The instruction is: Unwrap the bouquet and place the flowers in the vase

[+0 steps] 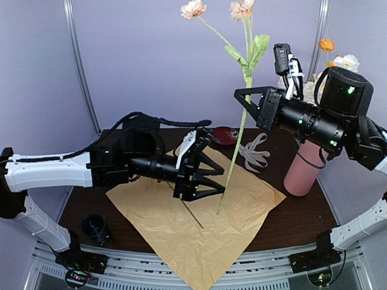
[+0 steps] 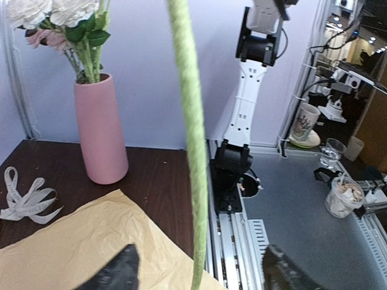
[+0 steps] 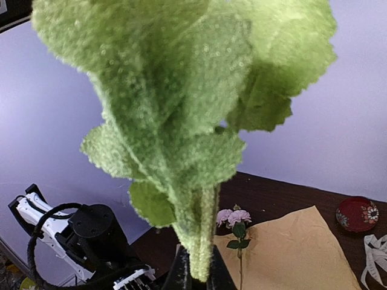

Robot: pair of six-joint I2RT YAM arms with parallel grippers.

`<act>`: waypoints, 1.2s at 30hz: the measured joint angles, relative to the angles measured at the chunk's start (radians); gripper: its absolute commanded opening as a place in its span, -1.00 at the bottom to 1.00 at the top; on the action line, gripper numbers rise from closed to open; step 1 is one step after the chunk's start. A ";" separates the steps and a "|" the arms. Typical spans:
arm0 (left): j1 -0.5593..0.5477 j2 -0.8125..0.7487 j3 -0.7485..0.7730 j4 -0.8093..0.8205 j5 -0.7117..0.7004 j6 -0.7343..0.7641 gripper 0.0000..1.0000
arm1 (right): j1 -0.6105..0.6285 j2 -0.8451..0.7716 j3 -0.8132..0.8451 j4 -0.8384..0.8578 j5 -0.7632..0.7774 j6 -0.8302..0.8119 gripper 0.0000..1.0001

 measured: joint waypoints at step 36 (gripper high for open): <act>-0.003 -0.088 -0.129 0.085 -0.382 -0.032 0.96 | -0.037 -0.158 0.114 0.401 0.995 -1.009 -1.00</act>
